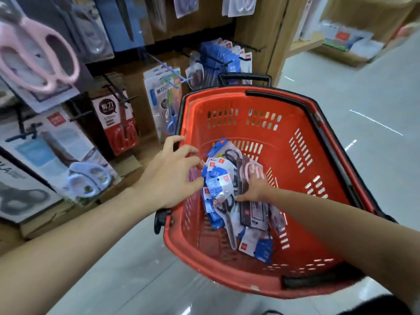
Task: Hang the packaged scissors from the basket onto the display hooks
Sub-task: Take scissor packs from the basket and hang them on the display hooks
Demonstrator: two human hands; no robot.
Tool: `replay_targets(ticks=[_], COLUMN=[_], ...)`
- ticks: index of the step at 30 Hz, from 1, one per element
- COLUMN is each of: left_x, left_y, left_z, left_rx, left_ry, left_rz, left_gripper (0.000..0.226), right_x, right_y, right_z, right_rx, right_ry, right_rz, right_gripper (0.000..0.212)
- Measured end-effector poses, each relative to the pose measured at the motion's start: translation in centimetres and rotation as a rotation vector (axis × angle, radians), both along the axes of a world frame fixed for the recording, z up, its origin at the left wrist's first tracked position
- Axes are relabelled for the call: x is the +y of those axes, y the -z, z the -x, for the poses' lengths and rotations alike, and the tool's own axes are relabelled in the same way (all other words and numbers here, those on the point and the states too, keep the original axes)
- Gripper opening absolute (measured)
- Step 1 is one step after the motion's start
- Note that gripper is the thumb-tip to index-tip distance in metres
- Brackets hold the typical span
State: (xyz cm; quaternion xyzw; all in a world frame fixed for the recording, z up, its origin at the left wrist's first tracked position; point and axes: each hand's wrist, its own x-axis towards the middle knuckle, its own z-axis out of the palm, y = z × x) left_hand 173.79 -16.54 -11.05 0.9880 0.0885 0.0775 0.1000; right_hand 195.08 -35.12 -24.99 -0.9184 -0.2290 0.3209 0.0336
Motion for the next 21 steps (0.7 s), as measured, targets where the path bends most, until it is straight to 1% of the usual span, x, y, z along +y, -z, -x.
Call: replay_targets(ticks=[2, 4, 6, 8, 9, 11, 13, 14, 16, 17, 18, 19, 21], left_x=[-0.1, 0.0, 0.0, -0.1, -0.2, -0.4, -0.4, -0.4, -0.4, -0.3, -0.4, -0.3, -0.3], left_y=[0.2, 0.2, 0.1, -0.1, -0.2, -0.4, -0.5, -0.6, -0.6, -0.6, -0.5, -0.6, -0.6], left_z=[0.1, 0.2, 0.3, 0.4, 0.5, 0.5, 0.6, 0.5, 0.5, 0.4, 0.4, 0.5, 0.5], left_rx=[0.000, 0.003, -0.003, -0.004, 0.004, 0.018, 0.018, 0.014, 0.016, 0.015, 0.011, 0.004, -0.002], left_ry=[-0.006, -0.012, -0.021, -0.033, -0.040, -0.050, -0.061, -0.063, -0.067, -0.068, -0.067, -0.066, -0.069], left_rz=[0.002, 0.010, 0.028, 0.044, 0.049, 0.063, 0.069, 0.072, 0.074, 0.075, 0.080, 0.090, 0.105], left_gripper=[0.060, 0.061, 0.060, 0.053, 0.050, 0.044, 0.032, 0.027, 0.024, 0.024, 0.024, 0.024, 0.024], right_x=[-0.1, 0.0, 0.4, 0.4, 0.3, -0.1, -0.4, -0.5, -0.8, -0.9, -1.1, -1.3, -1.5], right_y=[1.7, 2.2, 1.8, 1.5, 1.5, 1.4, 1.1, 0.7, 0.1, -0.2, -0.3, -0.7, -1.9], right_z=[0.7, 1.4, 1.8, 1.5, 1.2, 0.6, 0.2, 0.2, 0.2, 0.3, 0.4, 0.4, 0.4], right_rx=[-0.086, -0.135, -0.130, -0.105, -0.089, -0.065, -0.044, -0.038, -0.059, -0.074, -0.091, -0.104, -0.113], right_ry=[-0.024, 0.002, 0.062, 0.137, 0.169, 0.214, 0.237, 0.250, 0.285, 0.291, 0.289, 0.283, 0.287], right_rz=[0.073, 0.079, 0.032, -0.032, -0.063, -0.119, -0.164, -0.178, -0.209, -0.222, -0.234, -0.248, -0.300], right_gripper=[0.142, 0.144, 0.134, 0.120, 0.116, 0.116, 0.115, 0.105, 0.072, 0.059, 0.052, 0.051, 0.055])
